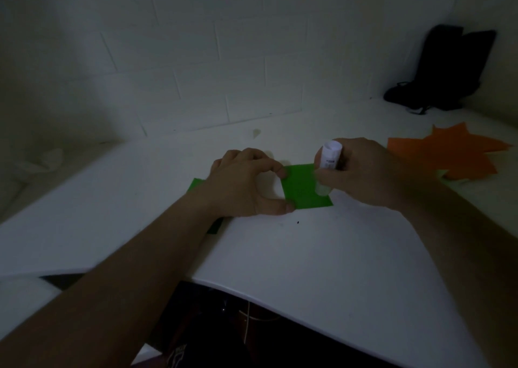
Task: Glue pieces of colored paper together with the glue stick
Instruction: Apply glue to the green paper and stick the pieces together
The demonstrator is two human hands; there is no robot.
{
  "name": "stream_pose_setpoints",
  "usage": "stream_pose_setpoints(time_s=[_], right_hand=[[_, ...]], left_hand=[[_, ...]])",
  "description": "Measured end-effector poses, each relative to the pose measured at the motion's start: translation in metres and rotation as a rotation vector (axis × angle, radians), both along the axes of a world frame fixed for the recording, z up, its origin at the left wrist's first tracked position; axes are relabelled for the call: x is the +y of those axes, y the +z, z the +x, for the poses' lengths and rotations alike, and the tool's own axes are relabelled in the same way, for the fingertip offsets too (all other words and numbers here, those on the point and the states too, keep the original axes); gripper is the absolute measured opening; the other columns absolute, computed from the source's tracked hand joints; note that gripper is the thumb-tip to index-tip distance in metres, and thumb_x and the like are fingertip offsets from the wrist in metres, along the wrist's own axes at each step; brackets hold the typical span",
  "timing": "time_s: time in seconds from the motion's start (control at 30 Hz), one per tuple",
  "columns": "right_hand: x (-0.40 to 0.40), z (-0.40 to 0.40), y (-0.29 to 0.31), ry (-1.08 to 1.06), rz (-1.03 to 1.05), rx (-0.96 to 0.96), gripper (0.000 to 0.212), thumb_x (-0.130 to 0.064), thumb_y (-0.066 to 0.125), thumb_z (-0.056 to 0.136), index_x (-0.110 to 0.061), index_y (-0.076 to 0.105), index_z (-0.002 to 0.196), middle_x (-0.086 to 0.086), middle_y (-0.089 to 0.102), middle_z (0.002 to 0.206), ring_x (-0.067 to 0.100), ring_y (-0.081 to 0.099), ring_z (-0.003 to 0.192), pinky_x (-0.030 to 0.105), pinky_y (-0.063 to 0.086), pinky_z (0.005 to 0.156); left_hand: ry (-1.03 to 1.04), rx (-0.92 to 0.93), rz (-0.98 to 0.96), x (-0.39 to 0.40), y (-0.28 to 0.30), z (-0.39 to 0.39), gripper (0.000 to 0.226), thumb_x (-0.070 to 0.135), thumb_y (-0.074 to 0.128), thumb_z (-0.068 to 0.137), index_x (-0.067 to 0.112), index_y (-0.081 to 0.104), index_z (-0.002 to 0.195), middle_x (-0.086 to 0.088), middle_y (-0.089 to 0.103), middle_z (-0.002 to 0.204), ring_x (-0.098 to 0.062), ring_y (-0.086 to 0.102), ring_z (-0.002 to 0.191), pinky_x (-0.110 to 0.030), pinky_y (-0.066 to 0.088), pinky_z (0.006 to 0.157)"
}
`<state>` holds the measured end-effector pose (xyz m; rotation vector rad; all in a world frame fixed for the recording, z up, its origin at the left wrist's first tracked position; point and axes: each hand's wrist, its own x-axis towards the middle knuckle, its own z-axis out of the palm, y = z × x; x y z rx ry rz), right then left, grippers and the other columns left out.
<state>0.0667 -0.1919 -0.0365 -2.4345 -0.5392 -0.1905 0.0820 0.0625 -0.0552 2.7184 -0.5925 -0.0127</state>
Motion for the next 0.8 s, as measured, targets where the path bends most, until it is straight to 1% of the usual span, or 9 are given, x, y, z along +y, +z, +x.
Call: stream_pose_setpoints(time_s=[0.07, 0.17, 0.23, 0.33, 0.4, 0.47, 0.53, 0.67, 0.8], right_hand=[[-0.001, -0.001, 0.000, -0.008, 0.006, 0.000, 0.013, -0.028, 0.070, 0.091, -0.031, 0.063, 0.081, -0.015, 0.066, 0.076, -0.007, 0.061, 0.073, 0.009, 0.037, 0.060], [-0.003, 0.000, 0.001, -0.020, -0.012, -0.009, 0.010, -0.030, 0.070, 0.092, -0.029, 0.065, 0.083, -0.012, 0.067, 0.077, -0.005, 0.062, 0.075, 0.018, 0.039, 0.063], [-0.002, 0.000, 0.001, -0.018, -0.043, -0.025, 0.015, -0.030, 0.069, 0.091, -0.031, 0.061, 0.079, -0.011, 0.066, 0.076, -0.005, 0.061, 0.075, 0.017, 0.039, 0.063], [0.001, -0.002, 0.001, -0.008, -0.093, -0.126, 0.022, -0.021, 0.073, 0.089, -0.026, 0.058, 0.075, -0.006, 0.060, 0.069, 0.000, 0.059, 0.073, 0.006, 0.035, 0.059], [0.005, -0.007, 0.005, -0.010, -0.089, -0.207, 0.020, -0.017, 0.074, 0.087, -0.017, 0.058, 0.075, -0.002, 0.057, 0.066, 0.011, 0.057, 0.067, 0.008, 0.035, 0.058], [0.009, -0.011, 0.009, -0.018, -0.044, -0.242, 0.017, -0.019, 0.070, 0.086, -0.016, 0.057, 0.076, 0.000, 0.057, 0.066, 0.012, 0.055, 0.061, 0.012, 0.035, 0.056], [0.015, -0.012, 0.011, -0.039, 0.027, -0.231, 0.012, -0.025, 0.066, 0.087, -0.018, 0.059, 0.080, -0.002, 0.061, 0.070, 0.011, 0.059, 0.066, 0.021, 0.043, 0.058], [0.029, -0.012, 0.008, -0.073, 0.082, -0.149, 0.011, -0.034, 0.065, 0.090, -0.029, 0.055, 0.092, -0.019, 0.059, 0.076, -0.013, 0.059, 0.074, 0.006, 0.038, 0.059], [0.035, -0.015, 0.000, -0.038, 0.061, -0.048, 0.016, -0.039, 0.066, 0.088, -0.027, 0.057, 0.091, -0.013, 0.064, 0.080, -0.001, 0.060, 0.072, 0.013, 0.037, 0.058]], left_hand=[[-0.003, -0.005, 0.004, 0.000, 0.000, 0.000, 0.080, 0.093, 0.059, 0.050, 0.061, 0.050, 0.123, 0.016, 0.040, 0.143, -0.022, 0.031, 0.139, -0.044, 0.023, 0.109], [-0.010, -0.005, 0.000, 0.000, 0.002, -0.002, 0.074, 0.087, 0.070, 0.056, 0.060, 0.052, 0.123, 0.015, 0.040, 0.144, -0.023, 0.030, 0.140, -0.046, 0.023, 0.111], [-0.010, -0.001, 0.003, 0.000, 0.002, -0.002, 0.076, 0.090, 0.066, 0.053, 0.061, 0.051, 0.122, 0.015, 0.040, 0.144, -0.022, 0.030, 0.140, -0.047, 0.023, 0.112], [-0.010, 0.003, 0.009, 0.000, 0.001, -0.002, 0.079, 0.093, 0.058, 0.049, 0.063, 0.049, 0.121, 0.017, 0.039, 0.143, -0.021, 0.030, 0.139, -0.044, 0.022, 0.111], [-0.009, 0.009, 0.005, 0.001, 0.001, -0.001, 0.078, 0.093, 0.058, 0.049, 0.064, 0.049, 0.121, 0.018, 0.039, 0.143, -0.020, 0.030, 0.139, -0.040, 0.020, 0.108], [-0.010, 0.013, 0.003, 0.000, 0.001, -0.001, 0.078, 0.093, 0.058, 0.048, 0.064, 0.049, 0.121, 0.018, 0.039, 0.143, -0.021, 0.029, 0.139, -0.039, 0.020, 0.106], [-0.011, 0.010, 0.016, 0.000, 0.001, -0.001, 0.079, 0.093, 0.057, 0.048, 0.064, 0.048, 0.121, 0.017, 0.039, 0.144, -0.022, 0.029, 0.140, -0.041, 0.021, 0.107], [-0.017, -0.018, 0.062, -0.001, 0.001, -0.004, 0.079, 0.094, 0.054, 0.053, 0.062, 0.043, 0.125, 0.015, 0.037, 0.147, -0.022, 0.029, 0.140, -0.044, 0.022, 0.109], [-0.025, -0.061, 0.107, -0.002, 0.000, -0.008, 0.083, 0.095, 0.045, 0.054, 0.061, 0.036, 0.130, 0.014, 0.036, 0.150, -0.020, 0.029, 0.139, -0.042, 0.022, 0.107]])
